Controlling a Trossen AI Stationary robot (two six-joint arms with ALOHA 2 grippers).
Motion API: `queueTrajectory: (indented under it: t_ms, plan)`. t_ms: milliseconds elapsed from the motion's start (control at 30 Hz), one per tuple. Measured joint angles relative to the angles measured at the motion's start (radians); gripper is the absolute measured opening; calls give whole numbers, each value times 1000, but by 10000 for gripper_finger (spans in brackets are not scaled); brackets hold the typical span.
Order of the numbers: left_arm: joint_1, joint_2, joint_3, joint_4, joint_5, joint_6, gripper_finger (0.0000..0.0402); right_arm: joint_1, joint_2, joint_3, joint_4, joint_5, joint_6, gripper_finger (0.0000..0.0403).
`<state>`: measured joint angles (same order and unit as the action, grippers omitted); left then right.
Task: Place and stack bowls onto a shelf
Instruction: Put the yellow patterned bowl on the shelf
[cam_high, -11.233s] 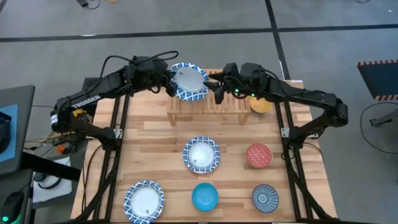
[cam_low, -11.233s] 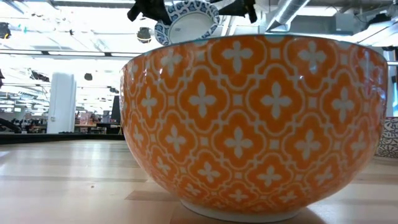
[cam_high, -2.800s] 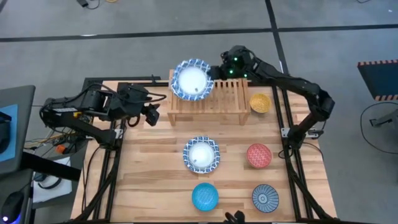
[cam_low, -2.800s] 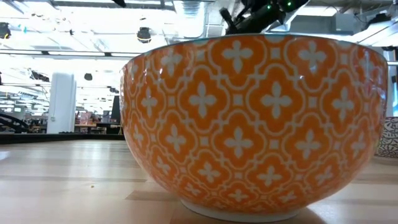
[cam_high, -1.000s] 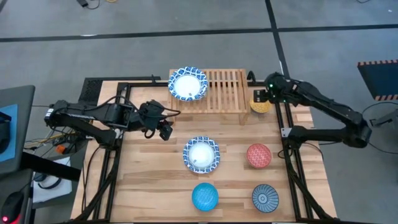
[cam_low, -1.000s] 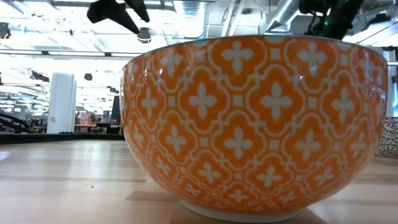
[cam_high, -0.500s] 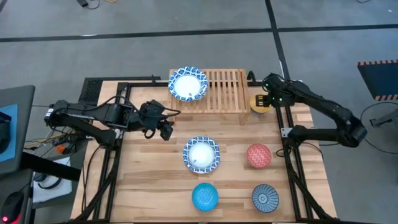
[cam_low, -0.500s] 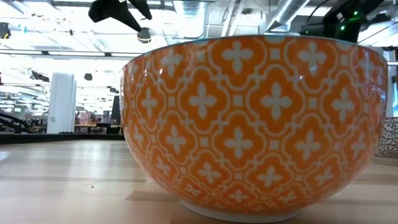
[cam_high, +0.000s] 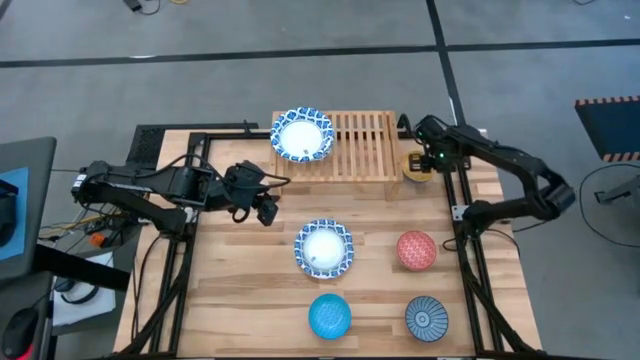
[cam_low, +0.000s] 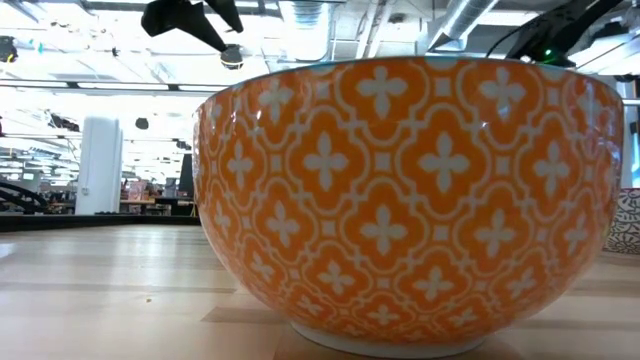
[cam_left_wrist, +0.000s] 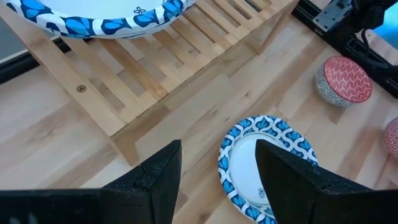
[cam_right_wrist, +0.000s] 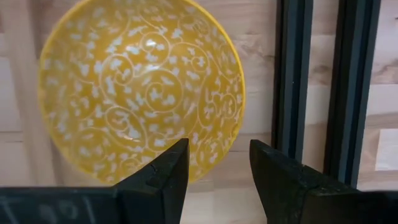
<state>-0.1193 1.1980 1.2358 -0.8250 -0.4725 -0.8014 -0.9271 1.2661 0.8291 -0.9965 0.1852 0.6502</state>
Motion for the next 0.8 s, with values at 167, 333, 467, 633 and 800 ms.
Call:
queueTrajectory:
  t_ms: [167, 333, 467, 633, 800]
  plan:
    - [-1, 0, 0, -14, 0, -2, 189, -36, 66, 0, 58, 0, -5, 189]
    - [-22, 0, 0, -33, -7, -14, 189, -76, 140, 0, 72, 0, -8, 174]
    - [-42, 0, 0, -46, -37, -31, 189, -96, 196, 0, 77, 1, -24, 159]
    - [-51, 0, 0, -60, -47, -32, 189, -85, 212, 0, 77, 23, -14, 130]
    - [-50, 0, 0, -60, -62, -12, 189, -81, 212, 0, 83, 24, 2, 88]
